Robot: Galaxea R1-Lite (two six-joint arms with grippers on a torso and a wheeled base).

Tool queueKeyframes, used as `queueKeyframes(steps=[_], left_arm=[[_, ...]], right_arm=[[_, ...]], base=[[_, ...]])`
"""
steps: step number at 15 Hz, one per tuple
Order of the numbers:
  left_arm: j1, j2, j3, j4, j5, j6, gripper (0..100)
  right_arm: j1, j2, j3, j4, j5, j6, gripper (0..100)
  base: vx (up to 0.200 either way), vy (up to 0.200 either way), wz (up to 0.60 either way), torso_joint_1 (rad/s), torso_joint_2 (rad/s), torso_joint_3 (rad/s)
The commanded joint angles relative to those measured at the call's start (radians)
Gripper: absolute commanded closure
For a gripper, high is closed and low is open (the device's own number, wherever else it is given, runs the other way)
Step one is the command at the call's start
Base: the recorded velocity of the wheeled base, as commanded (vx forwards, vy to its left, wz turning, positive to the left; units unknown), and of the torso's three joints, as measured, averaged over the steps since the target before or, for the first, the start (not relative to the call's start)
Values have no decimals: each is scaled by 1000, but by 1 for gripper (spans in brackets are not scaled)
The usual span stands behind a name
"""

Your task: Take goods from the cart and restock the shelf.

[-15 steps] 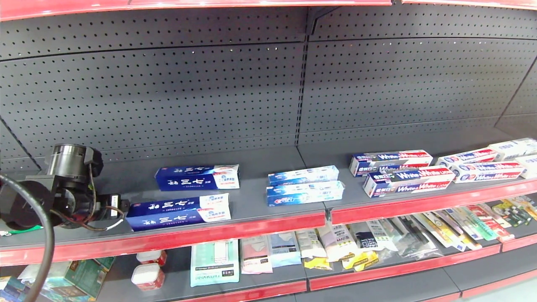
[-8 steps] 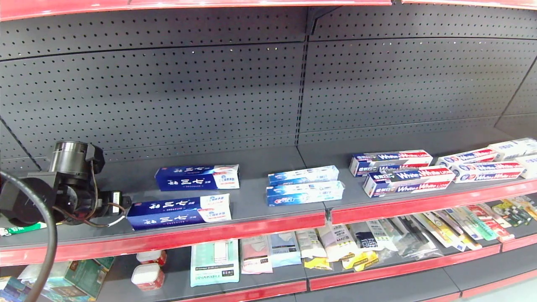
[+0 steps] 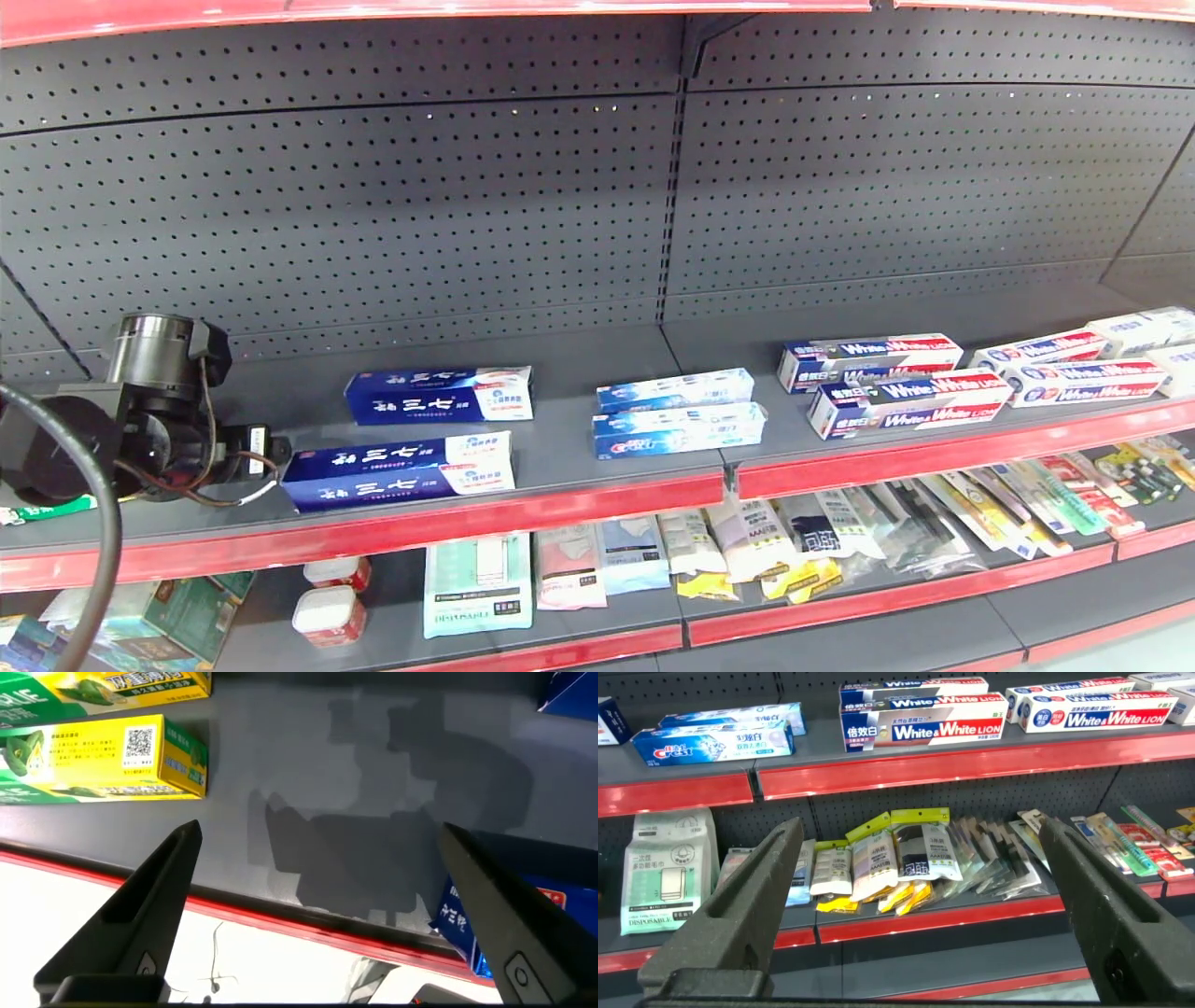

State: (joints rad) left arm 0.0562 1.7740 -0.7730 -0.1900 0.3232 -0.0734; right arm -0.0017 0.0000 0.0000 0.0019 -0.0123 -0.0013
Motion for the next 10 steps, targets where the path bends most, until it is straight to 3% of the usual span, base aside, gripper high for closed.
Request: queueKeyframes(steps=[1, 10], left_arm=[[2, -8, 12, 0, -1, 0, 0], [-6, -4, 29, 0, -7, -2, 0]], right_arm=[[0, 2, 0, 0, 0, 0, 0], [0, 2, 0, 0, 0, 0, 0]], base=[[0, 0, 0, 0, 0, 0], [0, 0, 0, 0, 0, 0]])
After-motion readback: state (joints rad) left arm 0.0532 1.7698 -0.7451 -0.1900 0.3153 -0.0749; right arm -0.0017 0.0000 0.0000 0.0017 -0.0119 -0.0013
